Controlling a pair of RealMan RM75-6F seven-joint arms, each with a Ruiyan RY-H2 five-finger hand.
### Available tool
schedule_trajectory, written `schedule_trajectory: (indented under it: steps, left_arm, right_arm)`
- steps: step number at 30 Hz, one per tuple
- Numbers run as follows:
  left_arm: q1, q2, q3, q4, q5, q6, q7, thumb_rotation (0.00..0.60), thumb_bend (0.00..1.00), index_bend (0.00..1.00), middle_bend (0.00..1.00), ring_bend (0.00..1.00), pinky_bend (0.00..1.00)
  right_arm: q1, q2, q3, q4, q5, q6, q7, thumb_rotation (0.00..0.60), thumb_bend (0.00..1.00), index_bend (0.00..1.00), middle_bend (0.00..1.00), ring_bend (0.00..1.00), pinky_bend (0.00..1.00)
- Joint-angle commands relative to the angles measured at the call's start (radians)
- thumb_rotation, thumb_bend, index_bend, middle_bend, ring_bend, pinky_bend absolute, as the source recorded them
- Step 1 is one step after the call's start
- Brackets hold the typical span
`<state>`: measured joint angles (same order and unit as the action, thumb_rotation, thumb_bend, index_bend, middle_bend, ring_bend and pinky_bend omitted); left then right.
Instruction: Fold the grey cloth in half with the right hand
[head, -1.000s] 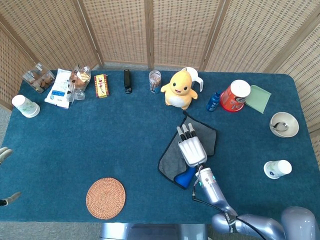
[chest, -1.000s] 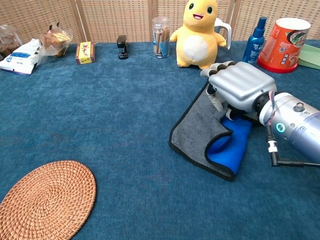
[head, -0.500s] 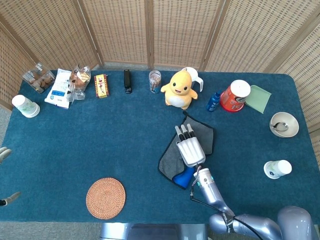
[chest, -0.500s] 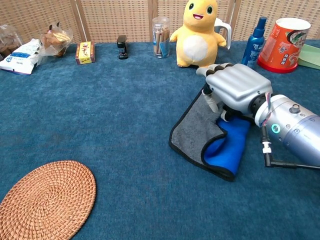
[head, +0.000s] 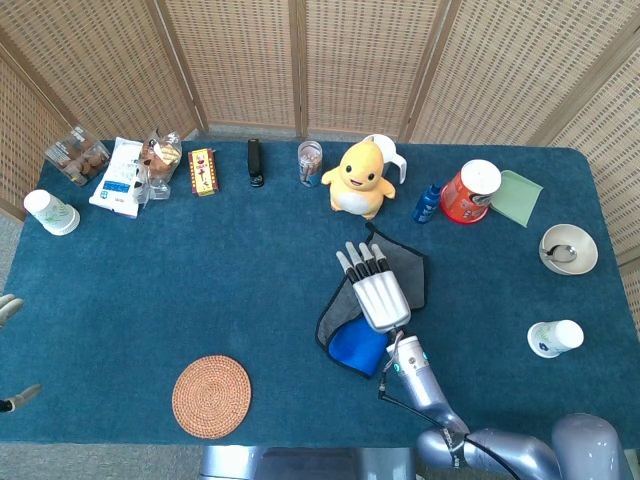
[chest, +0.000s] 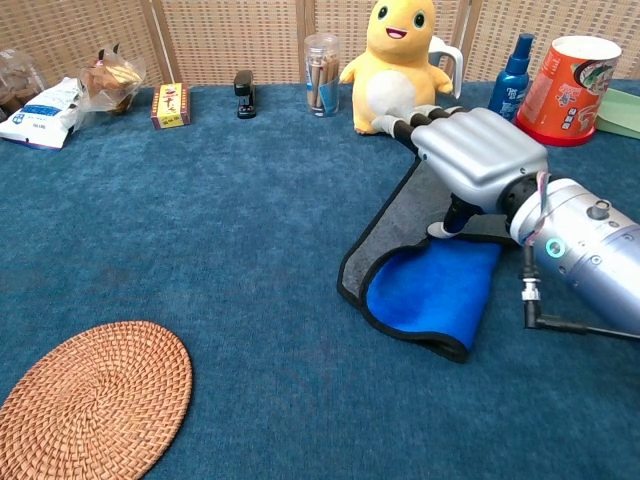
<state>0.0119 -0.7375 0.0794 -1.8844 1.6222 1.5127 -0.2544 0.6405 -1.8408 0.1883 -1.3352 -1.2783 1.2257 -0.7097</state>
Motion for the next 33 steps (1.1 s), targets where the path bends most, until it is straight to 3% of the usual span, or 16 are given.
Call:
schedule_trajectory:
  steps: [1,9,18,33]
  left_arm:
    - [-0.001,0.0,0.0,0.0,-0.001,-0.003,0.0,0.6,0.12,0.0,0.0,0.0,0.0]
    - [-0.002,0.001,0.001,-0.001,0.004,-0.002,-0.002,0.6,0.12,0.0,0.0,0.0,0.0]
    - [-0.002,0.001,0.004,-0.003,0.01,-0.003,0.003,0.6,0.12,0.0,0.0,0.0,0.0]
    - [-0.005,0.003,0.003,0.002,0.003,-0.007,-0.013,0.6,0.12,0.0,0.0,0.0,0.0]
  right_arm:
    - [-0.005,0.015,-0.011,-0.012,-0.018,0.002,0.016,0.6,0.0,0.0,0.01,0.07,0.19]
    - [-0.041,0.089,-0.094,-0.072,-0.125,0.039,0.068,0.6,0.0,0.0,0.01,0.07,0.19]
    - [-0.074,0.092,-0.139,-0.142,-0.169,0.055,0.055,0.6,0.0,0.0,0.0,0.07,0.19]
    - [-0.038,-0.029,-0.073,-0.036,-0.131,-0.01,0.009,0.6,0.0,0.0,0.0,0.07,0.19]
